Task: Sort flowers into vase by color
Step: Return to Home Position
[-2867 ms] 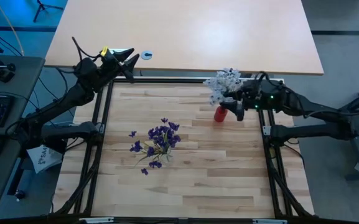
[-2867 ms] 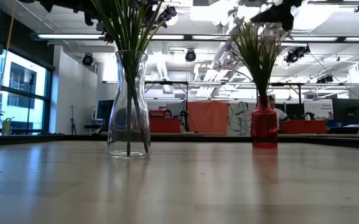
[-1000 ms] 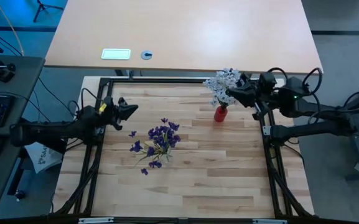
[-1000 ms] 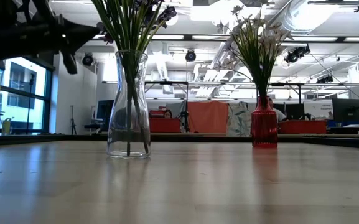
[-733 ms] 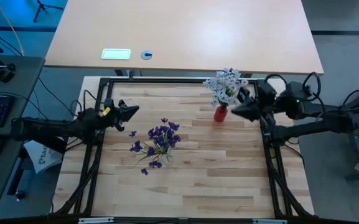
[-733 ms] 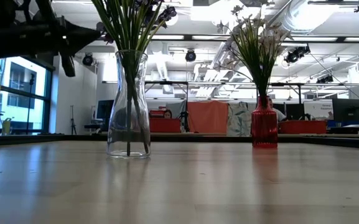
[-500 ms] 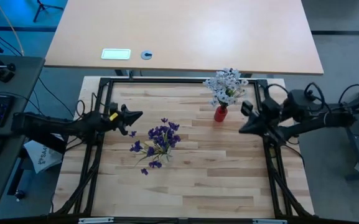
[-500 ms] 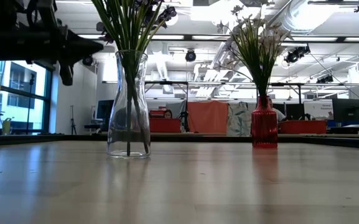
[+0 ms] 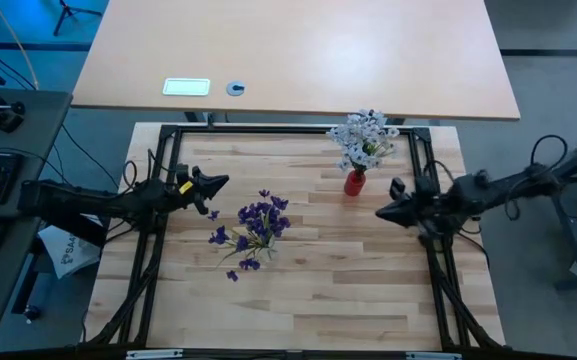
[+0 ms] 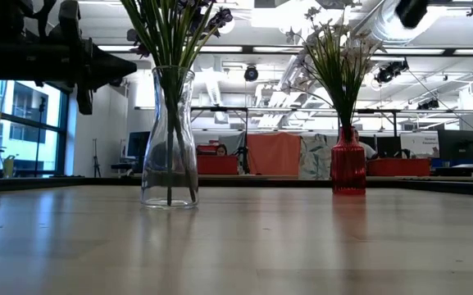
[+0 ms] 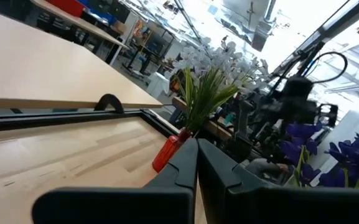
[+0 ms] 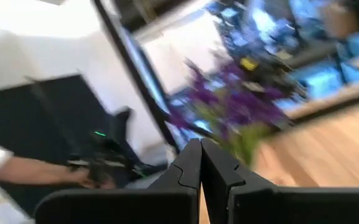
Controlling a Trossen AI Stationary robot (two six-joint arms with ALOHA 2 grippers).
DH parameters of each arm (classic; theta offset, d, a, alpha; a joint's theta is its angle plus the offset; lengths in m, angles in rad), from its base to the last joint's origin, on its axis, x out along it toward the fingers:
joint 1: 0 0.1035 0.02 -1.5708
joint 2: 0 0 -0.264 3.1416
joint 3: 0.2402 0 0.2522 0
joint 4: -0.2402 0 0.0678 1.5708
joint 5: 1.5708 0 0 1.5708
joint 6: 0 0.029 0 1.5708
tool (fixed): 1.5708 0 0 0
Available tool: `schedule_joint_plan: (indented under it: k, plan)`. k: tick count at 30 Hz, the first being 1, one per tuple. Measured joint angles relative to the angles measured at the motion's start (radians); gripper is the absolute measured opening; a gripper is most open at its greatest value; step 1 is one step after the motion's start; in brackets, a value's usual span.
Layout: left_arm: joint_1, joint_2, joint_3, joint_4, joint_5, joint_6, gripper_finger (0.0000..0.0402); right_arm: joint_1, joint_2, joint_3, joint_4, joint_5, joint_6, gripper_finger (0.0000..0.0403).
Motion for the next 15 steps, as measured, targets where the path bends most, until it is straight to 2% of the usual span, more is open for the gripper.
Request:
schedule_joint_plan:
  k: [5, 11, 15]
  plan:
    - [0.0, 0.0, 0.0, -0.002, 0.0, 0.001, 0.0, -0.149, 0.036, -0.059, 0.01, -0.131, 0.031, 0.0]
    - [0.0, 0.0, 0.0, -0.01, 0.003, 0.001, 0.0, -0.356, 0.047, -0.066, 0.004, -0.289, -0.076, 0.0]
    - [0.0, 0.0, 0.0, -0.011, 0.003, 0.001, 0.0, -0.448, 0.029, -0.066, -0.063, -0.37, -0.111, 0.0]
